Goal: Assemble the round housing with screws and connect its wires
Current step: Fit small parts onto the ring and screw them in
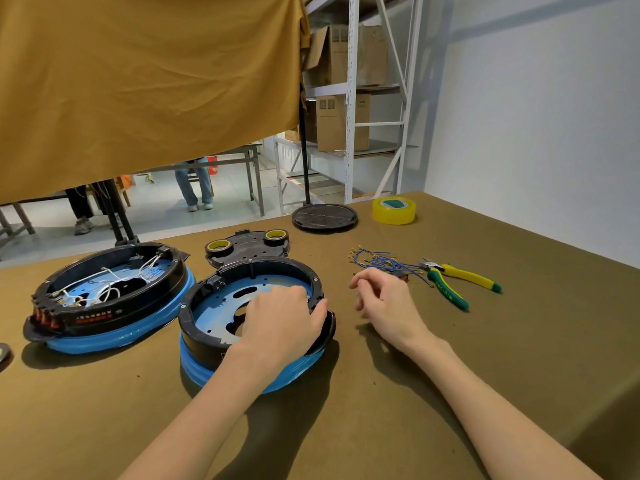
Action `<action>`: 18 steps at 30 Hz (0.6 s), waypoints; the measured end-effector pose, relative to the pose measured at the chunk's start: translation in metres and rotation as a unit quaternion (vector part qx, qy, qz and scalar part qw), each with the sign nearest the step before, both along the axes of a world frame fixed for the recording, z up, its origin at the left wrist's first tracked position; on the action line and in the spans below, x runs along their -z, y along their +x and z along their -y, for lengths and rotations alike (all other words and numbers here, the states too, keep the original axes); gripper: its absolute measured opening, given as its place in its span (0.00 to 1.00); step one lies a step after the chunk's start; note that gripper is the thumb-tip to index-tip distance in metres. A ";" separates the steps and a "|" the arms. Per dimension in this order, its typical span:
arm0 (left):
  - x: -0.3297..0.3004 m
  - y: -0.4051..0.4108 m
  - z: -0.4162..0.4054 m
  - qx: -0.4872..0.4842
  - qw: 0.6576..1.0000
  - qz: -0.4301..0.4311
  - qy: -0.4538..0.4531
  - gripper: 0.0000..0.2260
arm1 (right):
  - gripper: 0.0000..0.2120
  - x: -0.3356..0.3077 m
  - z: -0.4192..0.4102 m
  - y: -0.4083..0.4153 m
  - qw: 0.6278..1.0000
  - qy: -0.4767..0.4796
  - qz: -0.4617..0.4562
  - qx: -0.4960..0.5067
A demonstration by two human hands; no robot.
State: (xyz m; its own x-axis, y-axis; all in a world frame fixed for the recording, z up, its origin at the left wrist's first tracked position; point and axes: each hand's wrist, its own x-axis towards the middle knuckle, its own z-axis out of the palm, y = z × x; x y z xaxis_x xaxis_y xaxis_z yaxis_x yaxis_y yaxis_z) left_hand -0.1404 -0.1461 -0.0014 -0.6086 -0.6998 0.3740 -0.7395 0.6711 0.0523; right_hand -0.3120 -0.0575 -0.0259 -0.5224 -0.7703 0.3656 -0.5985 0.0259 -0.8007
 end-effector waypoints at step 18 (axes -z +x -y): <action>0.002 0.001 0.008 0.015 0.993 -0.048 0.111 0.14 | 0.16 -0.005 0.024 -0.093 0.900 0.300 -0.155 0.275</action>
